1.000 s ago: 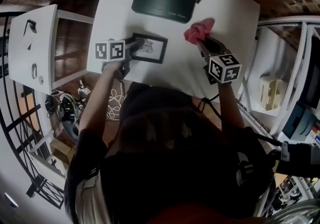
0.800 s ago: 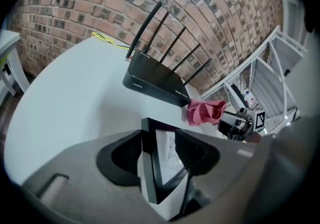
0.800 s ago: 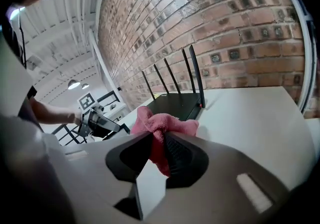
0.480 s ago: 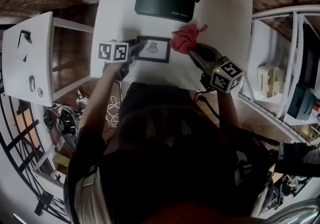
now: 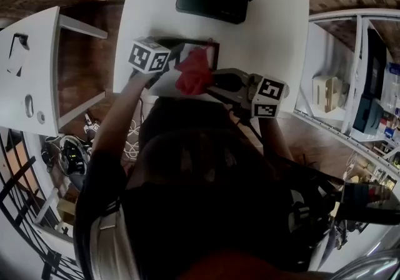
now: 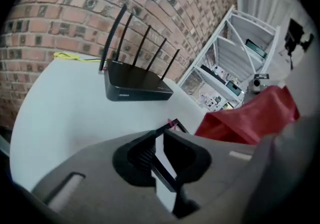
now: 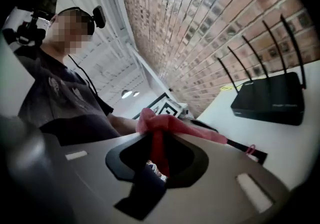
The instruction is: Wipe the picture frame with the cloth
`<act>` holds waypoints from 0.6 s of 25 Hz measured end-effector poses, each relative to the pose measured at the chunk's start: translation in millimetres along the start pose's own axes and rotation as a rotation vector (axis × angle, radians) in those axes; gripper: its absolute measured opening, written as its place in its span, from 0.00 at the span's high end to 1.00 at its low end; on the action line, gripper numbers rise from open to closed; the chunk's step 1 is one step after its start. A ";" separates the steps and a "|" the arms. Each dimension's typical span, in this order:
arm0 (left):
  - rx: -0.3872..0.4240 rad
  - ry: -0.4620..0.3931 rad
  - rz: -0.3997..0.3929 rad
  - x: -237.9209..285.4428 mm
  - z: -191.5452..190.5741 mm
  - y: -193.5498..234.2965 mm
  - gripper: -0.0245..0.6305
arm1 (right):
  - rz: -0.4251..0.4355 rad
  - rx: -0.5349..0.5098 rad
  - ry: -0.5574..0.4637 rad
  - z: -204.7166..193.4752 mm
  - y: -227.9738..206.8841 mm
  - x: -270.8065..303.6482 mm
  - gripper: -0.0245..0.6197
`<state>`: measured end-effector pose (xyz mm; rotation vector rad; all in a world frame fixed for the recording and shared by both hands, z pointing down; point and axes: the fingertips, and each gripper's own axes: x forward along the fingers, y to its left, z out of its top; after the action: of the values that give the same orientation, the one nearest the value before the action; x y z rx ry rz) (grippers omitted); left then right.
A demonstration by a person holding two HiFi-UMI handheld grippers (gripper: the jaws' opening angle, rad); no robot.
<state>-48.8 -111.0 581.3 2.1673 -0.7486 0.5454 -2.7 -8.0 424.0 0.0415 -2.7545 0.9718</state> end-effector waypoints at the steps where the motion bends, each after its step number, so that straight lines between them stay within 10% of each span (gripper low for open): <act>1: 0.037 -0.005 -0.011 0.9 3.3 -1.2 0.95 | 0.038 -0.001 0.013 -0.4 6.7 10.1 0.85; 15: 0.075 -0.042 -0.212 12.5 -1.6 -13.5 0.96 | -0.398 -0.261 0.351 -81.9 -102.3 75.7 0.84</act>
<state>-30.9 -106.7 582.5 2.2999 -0.5190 0.4250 -50.3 -33.3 565.4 0.3284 -2.3944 0.4617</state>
